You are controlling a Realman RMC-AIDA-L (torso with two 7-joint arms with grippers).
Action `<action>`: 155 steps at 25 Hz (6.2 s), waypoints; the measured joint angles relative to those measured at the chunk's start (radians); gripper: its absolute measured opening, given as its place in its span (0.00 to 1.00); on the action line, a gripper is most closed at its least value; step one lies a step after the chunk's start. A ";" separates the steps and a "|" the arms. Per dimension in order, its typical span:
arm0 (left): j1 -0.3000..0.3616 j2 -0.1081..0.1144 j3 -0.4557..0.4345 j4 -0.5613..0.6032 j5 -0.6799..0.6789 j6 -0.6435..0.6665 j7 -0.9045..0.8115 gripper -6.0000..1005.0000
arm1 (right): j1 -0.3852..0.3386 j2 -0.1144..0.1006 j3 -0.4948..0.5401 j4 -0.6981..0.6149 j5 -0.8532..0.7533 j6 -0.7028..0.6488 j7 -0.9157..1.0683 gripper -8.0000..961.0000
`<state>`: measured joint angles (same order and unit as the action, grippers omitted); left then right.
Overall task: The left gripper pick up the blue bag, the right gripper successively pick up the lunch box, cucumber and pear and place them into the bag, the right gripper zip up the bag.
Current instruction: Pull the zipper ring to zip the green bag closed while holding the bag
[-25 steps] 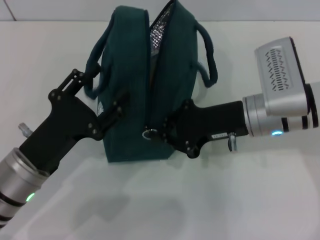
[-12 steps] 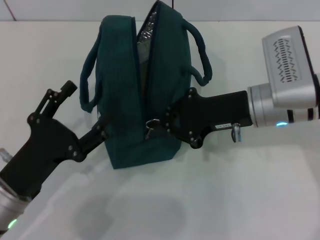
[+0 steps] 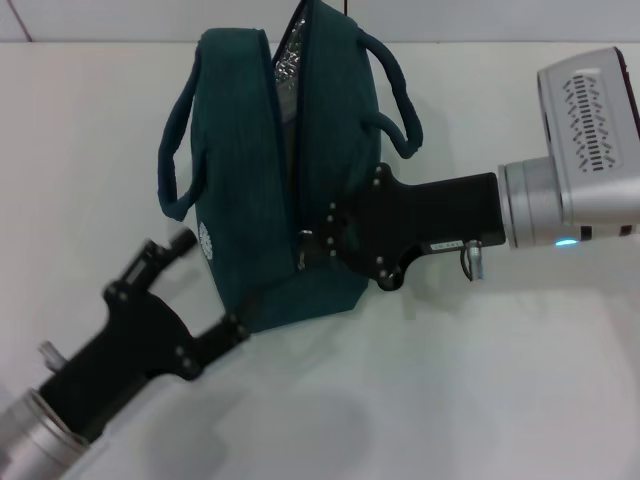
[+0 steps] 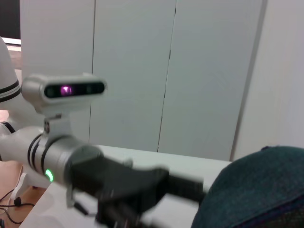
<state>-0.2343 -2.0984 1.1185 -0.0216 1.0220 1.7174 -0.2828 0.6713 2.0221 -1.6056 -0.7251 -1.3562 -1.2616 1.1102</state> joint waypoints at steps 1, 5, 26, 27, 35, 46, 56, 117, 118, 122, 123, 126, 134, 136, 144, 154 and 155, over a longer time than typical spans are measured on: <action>-0.002 -0.001 0.012 -0.004 0.000 -0.024 -0.002 0.89 | 0.002 0.000 0.000 0.000 0.002 0.000 -0.002 0.03; -0.010 -0.005 0.032 -0.025 0.007 -0.084 -0.002 0.89 | 0.007 0.002 0.001 -0.004 0.021 0.000 -0.013 0.03; -0.056 -0.003 0.031 -0.026 0.005 -0.142 -0.009 0.78 | -0.011 0.005 -0.001 -0.010 0.079 -0.007 -0.056 0.03; -0.056 -0.003 0.030 -0.025 0.003 -0.148 -0.008 0.73 | -0.012 0.004 0.001 -0.010 0.079 -0.007 -0.056 0.03; -0.071 0.002 0.032 -0.024 0.014 -0.153 -0.008 0.38 | -0.015 0.004 0.003 -0.010 0.086 -0.008 -0.075 0.03; -0.081 0.004 0.033 -0.011 0.048 -0.158 -0.003 0.11 | -0.031 0.004 0.003 -0.011 0.134 -0.007 -0.120 0.03; -0.089 0.005 0.034 0.004 0.049 -0.208 -0.002 0.08 | -0.078 0.004 -0.003 0.001 0.343 -0.010 -0.312 0.03; -0.138 0.006 0.041 0.079 -0.088 -0.015 -0.055 0.08 | -0.099 0.006 -0.162 0.039 0.677 0.016 -0.522 0.03; -0.132 0.006 0.041 0.087 -0.087 -0.015 -0.051 0.08 | -0.098 0.006 -0.162 0.039 0.681 0.016 -0.510 0.03; -0.113 0.014 0.043 0.111 -0.074 -0.016 -0.040 0.07 | -0.095 0.004 -0.156 0.049 0.720 0.029 -0.445 0.03; -0.113 0.016 0.043 0.113 -0.068 -0.018 -0.040 0.07 | -0.093 0.003 -0.155 0.061 0.744 0.036 -0.437 0.03; -0.111 0.018 0.043 0.120 -0.054 -0.025 -0.040 0.07 | -0.085 0.002 -0.154 0.098 0.812 0.054 -0.433 0.03; -0.101 0.030 0.037 0.121 -0.048 -0.027 -0.045 0.08 | -0.083 0.000 -0.111 0.147 0.863 0.125 -0.432 0.03; -0.099 0.039 0.037 0.121 -0.051 -0.027 -0.053 0.08 | -0.082 0.000 -0.097 0.166 0.863 0.127 -0.432 0.03; -0.092 0.075 0.035 0.127 -0.087 -0.027 -0.153 0.08 | -0.094 -0.002 -0.089 0.195 0.861 0.136 -0.449 0.03; -0.074 0.051 0.034 0.160 -0.097 -0.024 -0.164 0.09 | -0.096 0.001 -0.098 0.197 0.854 0.124 -0.460 0.03; -0.067 0.044 0.033 0.160 -0.109 -0.021 -0.146 0.09 | -0.096 0.001 -0.098 0.197 0.854 0.124 -0.460 0.03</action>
<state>-0.3016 -2.0545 1.1517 0.1389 0.9128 1.6964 -0.4291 0.5751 2.0230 -1.7041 -0.5277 -0.5026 -1.1376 0.6502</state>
